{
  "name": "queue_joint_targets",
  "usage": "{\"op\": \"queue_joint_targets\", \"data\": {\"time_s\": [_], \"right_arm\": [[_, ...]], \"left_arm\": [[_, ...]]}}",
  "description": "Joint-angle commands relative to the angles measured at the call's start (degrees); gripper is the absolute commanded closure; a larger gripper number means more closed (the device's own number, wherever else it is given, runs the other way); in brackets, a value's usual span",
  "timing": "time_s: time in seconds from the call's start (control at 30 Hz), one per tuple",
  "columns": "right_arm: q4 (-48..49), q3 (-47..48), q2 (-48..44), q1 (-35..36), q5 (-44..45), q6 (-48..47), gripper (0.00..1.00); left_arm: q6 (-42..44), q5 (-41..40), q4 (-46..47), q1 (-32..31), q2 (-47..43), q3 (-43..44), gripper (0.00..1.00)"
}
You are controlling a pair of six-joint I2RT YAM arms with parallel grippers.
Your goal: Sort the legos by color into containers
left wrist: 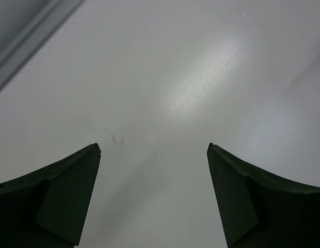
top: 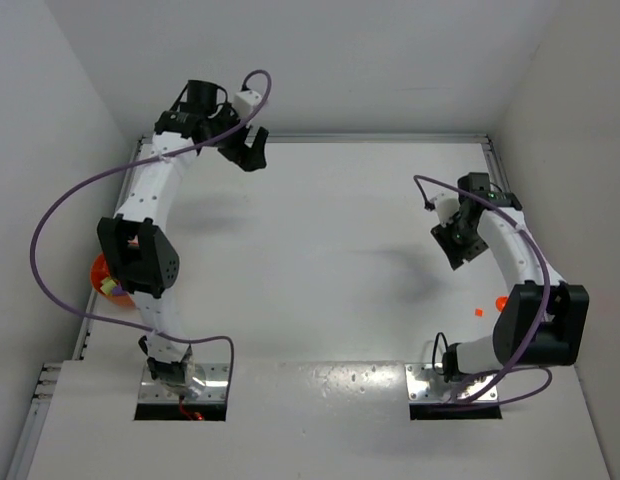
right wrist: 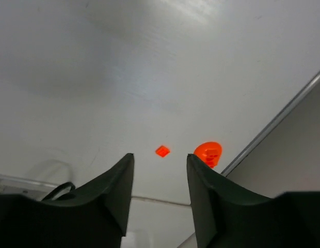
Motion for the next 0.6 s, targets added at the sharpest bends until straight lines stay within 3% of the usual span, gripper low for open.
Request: {"op": "queue_joint_targets", "data": {"time_s": [0.0, 0.13, 0.2, 0.43, 0.57], "right_arm": [[-4.6, -5.03, -3.39, -0.6, -4.39, 2.71, 0.58], [-5.4, -10.3, -6.11, -2.53, -7.38, 8.15, 0.62], [-5.4, -12.25, -6.74, -3.06, -6.87, 8.78, 0.69], [-6.37, -14.08, -4.89, -6.31, 0.6, 10.98, 0.66], [-5.05, -17.69, -8.84, -9.47, 3.5, 6.94, 0.63]], "left_arm": [[2.18, -1.28, -1.66, -1.81, 2.51, 9.73, 0.1], [4.02, -3.12, -5.45, -4.26, 4.72, 12.84, 0.1], [5.25, -4.96, -6.15, -5.06, 4.2, 11.62, 0.1], [7.72, -8.49, -6.15, -7.52, 2.26, 8.89, 0.09], [7.72, -9.63, -6.68, -8.66, 2.26, 8.36, 0.08]]}}
